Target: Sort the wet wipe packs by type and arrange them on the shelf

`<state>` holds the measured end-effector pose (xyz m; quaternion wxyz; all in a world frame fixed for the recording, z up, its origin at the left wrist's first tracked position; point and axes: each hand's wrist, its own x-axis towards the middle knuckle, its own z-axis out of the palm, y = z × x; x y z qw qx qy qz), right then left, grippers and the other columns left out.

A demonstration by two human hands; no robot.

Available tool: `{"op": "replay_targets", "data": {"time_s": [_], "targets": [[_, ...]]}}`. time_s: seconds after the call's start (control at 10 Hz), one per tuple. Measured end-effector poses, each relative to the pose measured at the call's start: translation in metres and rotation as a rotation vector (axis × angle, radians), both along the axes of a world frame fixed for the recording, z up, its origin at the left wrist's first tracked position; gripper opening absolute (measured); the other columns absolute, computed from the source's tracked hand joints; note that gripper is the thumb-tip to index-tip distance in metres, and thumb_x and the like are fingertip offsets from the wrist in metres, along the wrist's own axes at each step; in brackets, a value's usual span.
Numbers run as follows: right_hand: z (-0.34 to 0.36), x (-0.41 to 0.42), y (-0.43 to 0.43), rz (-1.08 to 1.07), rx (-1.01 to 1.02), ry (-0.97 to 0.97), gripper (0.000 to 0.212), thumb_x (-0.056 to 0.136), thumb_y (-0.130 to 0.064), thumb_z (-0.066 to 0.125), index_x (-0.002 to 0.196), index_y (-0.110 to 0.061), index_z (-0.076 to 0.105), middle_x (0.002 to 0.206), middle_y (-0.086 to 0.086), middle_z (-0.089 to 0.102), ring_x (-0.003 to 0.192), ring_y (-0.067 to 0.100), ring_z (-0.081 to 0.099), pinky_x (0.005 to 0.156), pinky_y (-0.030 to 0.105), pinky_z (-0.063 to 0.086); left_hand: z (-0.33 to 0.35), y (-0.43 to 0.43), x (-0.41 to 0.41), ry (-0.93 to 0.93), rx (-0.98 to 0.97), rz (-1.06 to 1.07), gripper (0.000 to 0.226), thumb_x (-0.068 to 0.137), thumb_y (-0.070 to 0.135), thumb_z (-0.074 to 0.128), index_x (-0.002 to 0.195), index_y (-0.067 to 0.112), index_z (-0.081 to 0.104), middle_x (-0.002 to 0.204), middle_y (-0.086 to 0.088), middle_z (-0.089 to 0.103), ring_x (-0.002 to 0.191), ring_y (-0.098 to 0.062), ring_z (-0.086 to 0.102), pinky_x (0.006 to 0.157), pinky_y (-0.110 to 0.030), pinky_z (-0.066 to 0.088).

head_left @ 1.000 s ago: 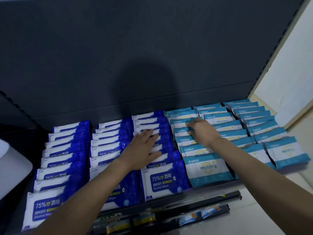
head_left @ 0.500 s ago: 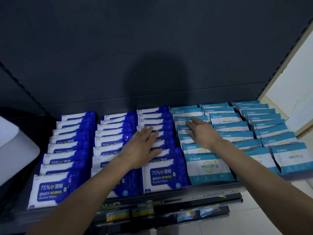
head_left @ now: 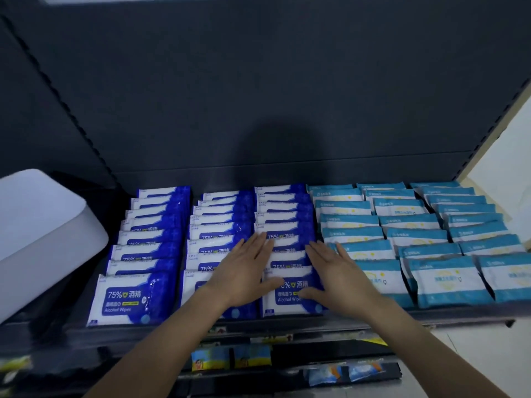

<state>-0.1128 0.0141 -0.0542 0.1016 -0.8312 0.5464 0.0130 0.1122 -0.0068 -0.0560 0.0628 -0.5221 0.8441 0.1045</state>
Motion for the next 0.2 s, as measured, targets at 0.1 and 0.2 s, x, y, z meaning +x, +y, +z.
{"op": "replay_targets", "data": {"time_s": [0.1, 0.2], "targets": [[0.004, 0.006, 0.005, -0.04, 0.038, -0.043, 0.097, 0.084, -0.068, 0.045, 0.153, -0.013, 0.005, 0.16, 0.004, 0.007, 0.147, 0.016, 0.006, 0.118, 0.032, -0.004, 0.006, 0.003, 0.002, 0.04, 0.056, -0.008, 0.085, 0.093, 0.065, 0.03, 0.151, 0.02, -0.013, 0.158, 0.003, -0.02, 0.145, -0.01, -0.017, 0.119, -0.029, -0.008], [0.013, 0.008, 0.012, -0.081, -0.011, -0.153, 0.086, 0.088, -0.059, 0.049, 0.152, -0.013, 0.013, 0.159, 0.004, 0.012, 0.146, 0.017, 0.01, 0.116, 0.025, 0.002, 0.02, 0.013, 0.012, 0.239, 0.034, 0.034, 0.081, 0.095, 0.059, 0.036, 0.152, 0.023, -0.009, 0.156, 0.012, -0.02, 0.143, -0.002, -0.017, 0.117, -0.024, -0.007]]}}
